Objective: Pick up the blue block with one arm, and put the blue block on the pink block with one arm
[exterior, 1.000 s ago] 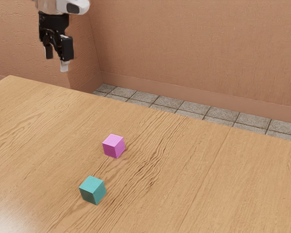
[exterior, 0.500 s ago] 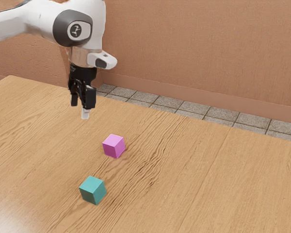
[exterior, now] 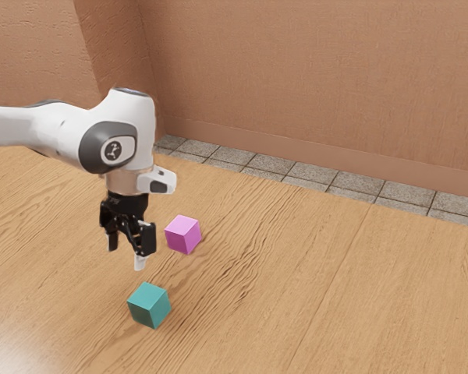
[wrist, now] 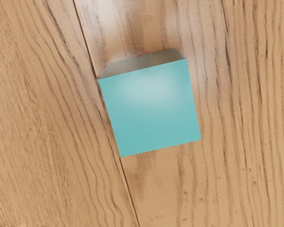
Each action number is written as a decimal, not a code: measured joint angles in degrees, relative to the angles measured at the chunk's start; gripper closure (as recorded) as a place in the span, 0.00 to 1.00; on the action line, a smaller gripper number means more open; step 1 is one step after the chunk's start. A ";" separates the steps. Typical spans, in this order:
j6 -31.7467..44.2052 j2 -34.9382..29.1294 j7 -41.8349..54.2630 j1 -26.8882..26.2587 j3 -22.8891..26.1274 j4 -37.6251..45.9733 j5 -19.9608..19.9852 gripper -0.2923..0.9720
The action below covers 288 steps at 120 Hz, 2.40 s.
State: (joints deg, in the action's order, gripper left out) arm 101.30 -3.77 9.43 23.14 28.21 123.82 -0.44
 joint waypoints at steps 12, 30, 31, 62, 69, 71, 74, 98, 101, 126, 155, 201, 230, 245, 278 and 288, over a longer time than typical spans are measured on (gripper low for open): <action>2.78 -0.46 -2.70 1.57 0.01 3.51 0.43 0.23; 7.10 1.48 -6.01 1.23 0.08 5.24 0.64 0.23; 7.31 1.61 -6.18 1.19 0.08 5.26 0.65 0.23; 12.96 4.20 -10.26 0.63 0.06 9.31 0.61 0.23; 13.99 5.62 -10.97 0.52 0.05 9.29 0.45 0.23; 14.29 6.08 -11.16 0.54 0.06 9.26 0.39 0.23; 14.75 6.76 -11.43 0.64 0.06 9.21 0.28 0.23; 17.38 11.71 -13.32 1.12 0.08 7.06 -0.47 0.23; 17.67 12.18 -13.53 0.87 0.09 6.97 -0.51 0.23; 19.52 15.06 -15.04 1.12 0.01 7.11 -0.67 0.30; 20.54 15.56 -16.61 1.10 0.02 7.04 -1.46 0.52; 17.98 15.21 -16.70 1.50 -0.33 -5.46 -3.35 0.55; 14.44 19.40 -13.94 2.22 -3.19 -14.90 -3.37 0.53; 12.90 23.00 -12.58 2.07 -3.60 -19.41 -4.39 0.53; 9.45 30.84 -10.17 0.97 -4.66 -28.94 -7.26 0.53; 8.79 31.93 -9.55 -0.31 -5.30 -30.11 -7.65 0.54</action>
State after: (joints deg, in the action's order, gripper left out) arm 110.09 28.16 -0.12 22.82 22.91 93.71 -8.09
